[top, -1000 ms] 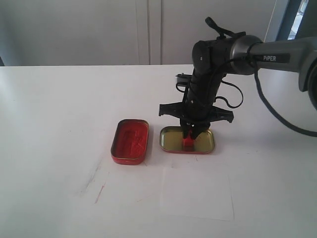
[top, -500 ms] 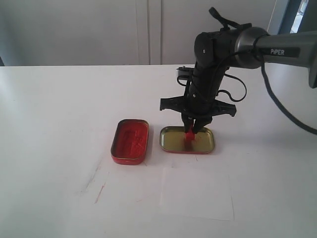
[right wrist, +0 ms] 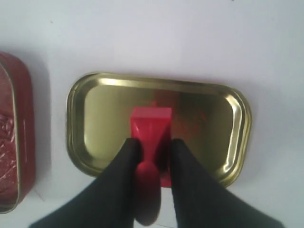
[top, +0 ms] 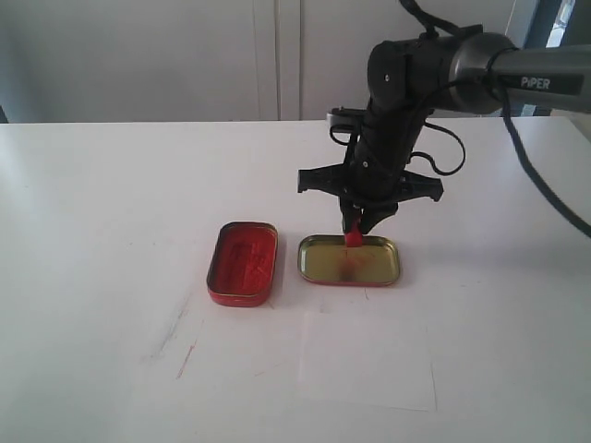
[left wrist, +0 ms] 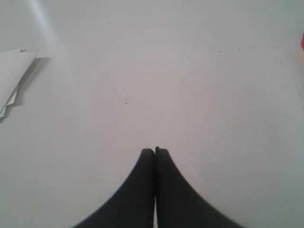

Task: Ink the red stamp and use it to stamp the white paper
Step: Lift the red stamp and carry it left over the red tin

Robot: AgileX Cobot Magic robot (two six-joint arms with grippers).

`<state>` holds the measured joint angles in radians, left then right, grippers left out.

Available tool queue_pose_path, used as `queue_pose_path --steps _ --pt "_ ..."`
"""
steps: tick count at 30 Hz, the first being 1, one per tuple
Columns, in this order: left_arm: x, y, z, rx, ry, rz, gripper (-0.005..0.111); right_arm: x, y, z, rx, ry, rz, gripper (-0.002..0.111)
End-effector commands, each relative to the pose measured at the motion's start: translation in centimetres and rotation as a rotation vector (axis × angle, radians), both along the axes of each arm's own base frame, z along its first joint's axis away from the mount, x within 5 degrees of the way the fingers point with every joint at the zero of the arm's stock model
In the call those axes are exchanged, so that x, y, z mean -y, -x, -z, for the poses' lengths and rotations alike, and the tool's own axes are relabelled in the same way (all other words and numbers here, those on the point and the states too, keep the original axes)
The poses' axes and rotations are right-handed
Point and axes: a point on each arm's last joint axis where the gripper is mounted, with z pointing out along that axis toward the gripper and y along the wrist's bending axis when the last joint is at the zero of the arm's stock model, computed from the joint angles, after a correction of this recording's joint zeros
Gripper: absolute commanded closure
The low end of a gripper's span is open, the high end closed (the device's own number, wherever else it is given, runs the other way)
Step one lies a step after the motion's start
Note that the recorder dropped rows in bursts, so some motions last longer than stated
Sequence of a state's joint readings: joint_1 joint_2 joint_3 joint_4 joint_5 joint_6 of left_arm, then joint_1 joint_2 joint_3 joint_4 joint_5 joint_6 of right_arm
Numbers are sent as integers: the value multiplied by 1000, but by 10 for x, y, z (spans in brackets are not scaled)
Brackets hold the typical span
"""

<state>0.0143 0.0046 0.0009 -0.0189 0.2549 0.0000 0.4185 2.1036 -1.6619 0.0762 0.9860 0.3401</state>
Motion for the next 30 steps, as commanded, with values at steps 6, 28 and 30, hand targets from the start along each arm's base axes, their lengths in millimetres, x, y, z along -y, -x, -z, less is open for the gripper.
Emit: queue_pose_path --steps 6,28,30 --pt "0 0 -1 6 3 4 107 -2 6 -22 53 -13 -206 108" --pt "0 0 -1 6 3 4 107 -65 32 -55 216 44 -992 108" --pt "0 0 -1 6 3 4 107 -74 38 -55 237 51 -1063 108"
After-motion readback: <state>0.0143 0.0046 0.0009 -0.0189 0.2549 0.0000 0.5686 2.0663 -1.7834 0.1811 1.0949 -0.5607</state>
